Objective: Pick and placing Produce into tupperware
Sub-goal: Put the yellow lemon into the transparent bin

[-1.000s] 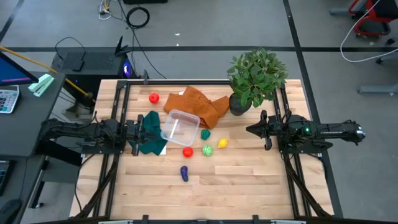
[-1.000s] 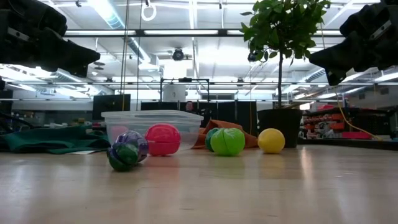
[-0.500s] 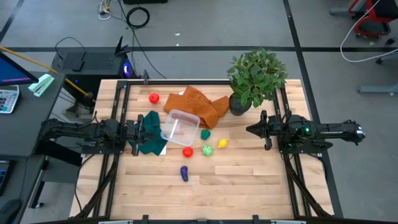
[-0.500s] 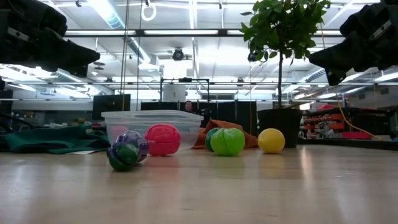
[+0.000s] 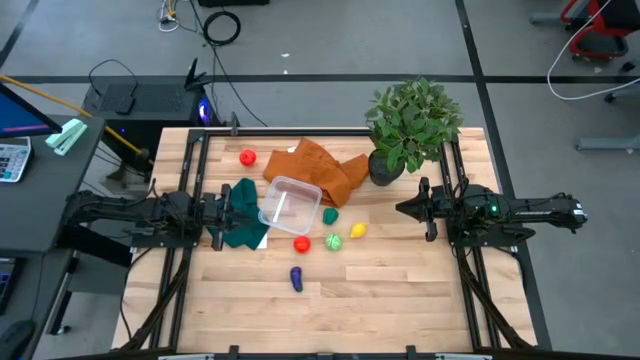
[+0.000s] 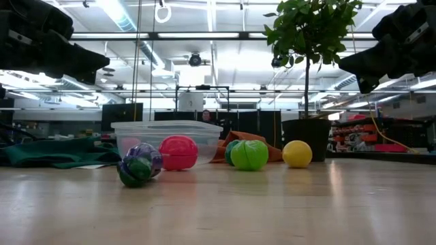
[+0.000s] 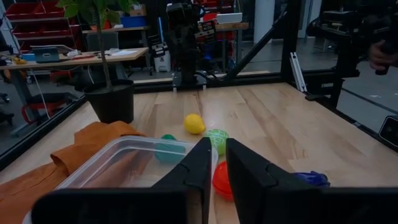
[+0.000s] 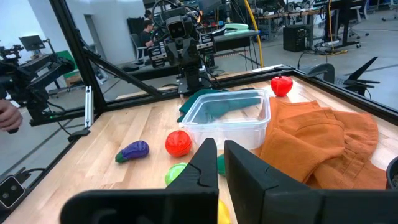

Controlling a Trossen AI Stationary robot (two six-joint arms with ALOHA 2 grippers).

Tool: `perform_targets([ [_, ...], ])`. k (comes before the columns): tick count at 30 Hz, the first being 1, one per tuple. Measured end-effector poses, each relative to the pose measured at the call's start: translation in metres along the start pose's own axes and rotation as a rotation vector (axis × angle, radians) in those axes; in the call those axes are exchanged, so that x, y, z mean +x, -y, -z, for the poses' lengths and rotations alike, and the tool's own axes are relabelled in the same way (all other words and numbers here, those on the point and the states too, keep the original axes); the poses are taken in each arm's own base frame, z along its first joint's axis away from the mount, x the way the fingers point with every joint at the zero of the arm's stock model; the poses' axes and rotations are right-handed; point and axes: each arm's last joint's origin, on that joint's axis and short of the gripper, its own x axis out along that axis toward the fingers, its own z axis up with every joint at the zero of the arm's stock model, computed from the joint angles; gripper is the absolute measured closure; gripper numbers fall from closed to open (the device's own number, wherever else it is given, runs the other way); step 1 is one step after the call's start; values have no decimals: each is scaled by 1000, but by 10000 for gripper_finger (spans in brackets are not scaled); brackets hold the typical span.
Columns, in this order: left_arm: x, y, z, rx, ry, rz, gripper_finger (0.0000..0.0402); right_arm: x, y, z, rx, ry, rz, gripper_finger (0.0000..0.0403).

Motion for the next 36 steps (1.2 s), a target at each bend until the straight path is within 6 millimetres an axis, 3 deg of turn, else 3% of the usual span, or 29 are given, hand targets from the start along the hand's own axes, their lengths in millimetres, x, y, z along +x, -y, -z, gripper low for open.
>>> perform_targets([
  [8, 0, -1, -7, -26, 70, -15, 349, 0, 0, -1, 2, 7, -1, 403],
  [15, -3, -3, -33, -31, 149, -66, 356, -1, -3, -11, 6, 106, -51, 403],
  [19, 0, -4, -45, -28, 134, -75, 354, 0, -4, -12, 5, 80, -64, 403],
  [24, 9, -5, -58, -20, 38, -121, 354, 4, -9, -37, -24, 66, -73, 403],
  [29, 21, -6, -65, -7, -68, -148, 354, 19, -15, -64, -91, -102, -79, 403],
  [36, 36, -5, -68, 1, -177, -140, 350, 61, -31, -89, -136, -407, -120, 391],
])
